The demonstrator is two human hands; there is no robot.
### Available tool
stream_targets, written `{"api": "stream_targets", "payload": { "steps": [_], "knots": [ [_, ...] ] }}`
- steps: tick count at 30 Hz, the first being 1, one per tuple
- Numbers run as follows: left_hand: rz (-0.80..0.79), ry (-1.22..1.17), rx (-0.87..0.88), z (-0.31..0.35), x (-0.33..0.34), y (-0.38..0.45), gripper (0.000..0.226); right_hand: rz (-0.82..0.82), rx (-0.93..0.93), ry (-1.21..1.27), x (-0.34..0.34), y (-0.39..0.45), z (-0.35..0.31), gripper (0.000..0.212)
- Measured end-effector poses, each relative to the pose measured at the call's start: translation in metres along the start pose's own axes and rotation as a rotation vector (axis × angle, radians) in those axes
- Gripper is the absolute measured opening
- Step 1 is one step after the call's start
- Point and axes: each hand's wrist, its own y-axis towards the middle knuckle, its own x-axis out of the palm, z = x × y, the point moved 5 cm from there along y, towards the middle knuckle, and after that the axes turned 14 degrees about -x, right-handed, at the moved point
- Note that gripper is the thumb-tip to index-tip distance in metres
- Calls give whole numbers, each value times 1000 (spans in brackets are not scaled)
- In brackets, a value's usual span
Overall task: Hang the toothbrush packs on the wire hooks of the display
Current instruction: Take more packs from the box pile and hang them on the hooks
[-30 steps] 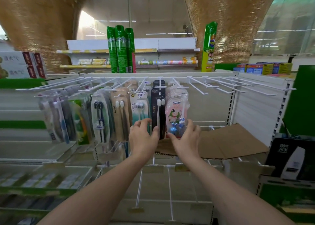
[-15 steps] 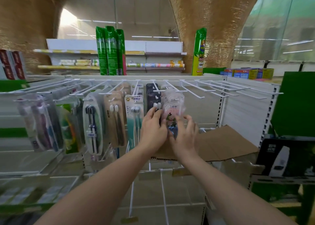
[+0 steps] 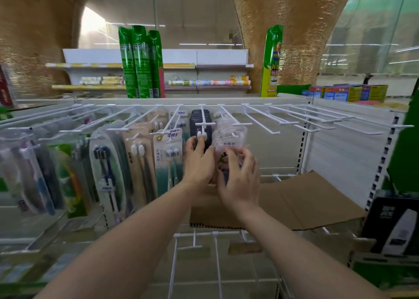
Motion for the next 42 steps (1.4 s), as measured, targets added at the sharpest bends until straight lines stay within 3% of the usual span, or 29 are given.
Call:
{"api": "stream_targets", "payload": {
  "steps": [5, 12, 16, 25, 29, 32, 35, 38, 42],
  "knots": [
    [-44, -177, -160, -4, 9, 33, 58, 37, -13, 12, 9, 2, 9, 55],
    [17, -314, -385, -13, 20, 72, 67, 75, -39, 15, 9, 3, 15, 52],
    [20, -296, -375, -11, 25, 81, 76, 90, -31, 8, 10, 3, 18, 52],
    [-80, -220, -224, 5, 22, 57, 43, 81, -25, -18, 7, 4, 14, 52],
    [-43, -219, -207, -16, 24, 82, 68, 26, -17, -44, 2, 4, 7, 54],
    [-99, -255, -173, -35, 32, 95, 67, -1, -4, -57, -4, -2, 0, 56],
    [-135, -249, -129, -25, 21, 59, 72, -52, 14, -59, -9, -7, -11, 56],
    [-144, -182, -61, 11, 0, -4, 62, -113, 41, -65, -11, -8, -18, 51],
    [-138, -165, -47, 1, -7, -16, 53, -162, 49, -91, -14, -6, -23, 52]
  ]
}}
